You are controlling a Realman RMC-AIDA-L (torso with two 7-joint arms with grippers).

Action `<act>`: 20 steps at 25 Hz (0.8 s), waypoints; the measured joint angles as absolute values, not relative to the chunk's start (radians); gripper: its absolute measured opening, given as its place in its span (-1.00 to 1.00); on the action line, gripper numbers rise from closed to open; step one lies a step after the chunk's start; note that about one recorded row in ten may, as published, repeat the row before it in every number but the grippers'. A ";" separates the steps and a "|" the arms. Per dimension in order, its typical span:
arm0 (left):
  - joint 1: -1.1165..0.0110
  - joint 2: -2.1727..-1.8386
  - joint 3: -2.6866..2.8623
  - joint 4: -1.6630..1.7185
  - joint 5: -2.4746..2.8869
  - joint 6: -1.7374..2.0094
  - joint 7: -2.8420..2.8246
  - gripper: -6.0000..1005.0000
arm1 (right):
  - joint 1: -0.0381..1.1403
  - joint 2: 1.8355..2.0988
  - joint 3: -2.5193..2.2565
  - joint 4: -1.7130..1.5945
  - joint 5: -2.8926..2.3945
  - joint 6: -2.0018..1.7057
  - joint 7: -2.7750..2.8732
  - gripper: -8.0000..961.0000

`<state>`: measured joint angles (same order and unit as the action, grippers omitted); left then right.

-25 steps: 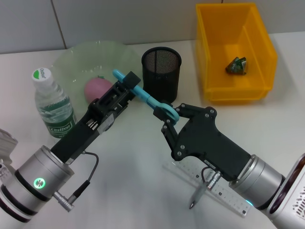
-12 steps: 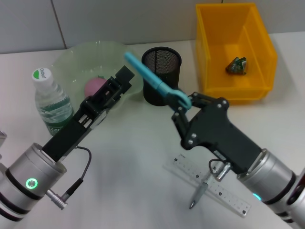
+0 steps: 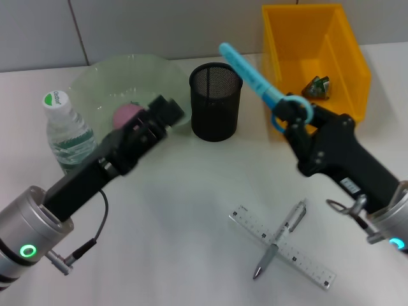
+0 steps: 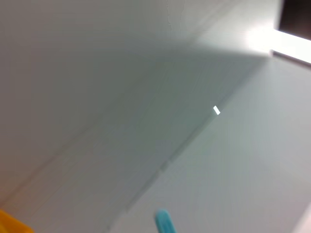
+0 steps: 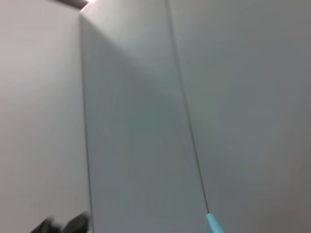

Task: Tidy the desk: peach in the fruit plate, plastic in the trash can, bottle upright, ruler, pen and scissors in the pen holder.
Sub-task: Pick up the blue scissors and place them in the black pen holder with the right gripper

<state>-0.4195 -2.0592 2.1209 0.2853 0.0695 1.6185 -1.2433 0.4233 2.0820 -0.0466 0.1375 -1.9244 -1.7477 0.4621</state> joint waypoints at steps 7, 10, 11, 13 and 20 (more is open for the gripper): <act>-0.457 -2.030 1.925 0.284 0.431 1.622 -1.132 0.60 | 0.421 2.080 -0.026 -0.050 -1.923 -1.756 0.813 -0.82; -0.460 -2.007 1.796 0.294 0.611 1.601 -1.107 0.60 | 0.428 2.080 -0.035 -0.126 -1.925 -1.747 0.925 -0.82; -0.459 -2.001 1.761 0.300 0.662 1.593 -1.097 0.60 | 0.432 2.079 -0.042 -0.153 -1.928 -1.744 0.960 -0.82; -0.456 -1.996 1.700 0.316 0.758 1.569 -1.080 0.60 | 0.444 2.078 -0.064 -0.215 -1.931 -1.742 1.034 -0.82; -0.454 -2.001 1.644 0.367 0.967 1.471 -1.038 0.60 | 0.512 2.067 -0.184 -0.463 -1.932 -1.715 1.341 -0.82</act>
<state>-0.4542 -2.0013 1.6438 0.3673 0.9672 1.4709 -1.0378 0.5115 2.0671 -0.1842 -0.4634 -1.9318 -1.7145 1.3408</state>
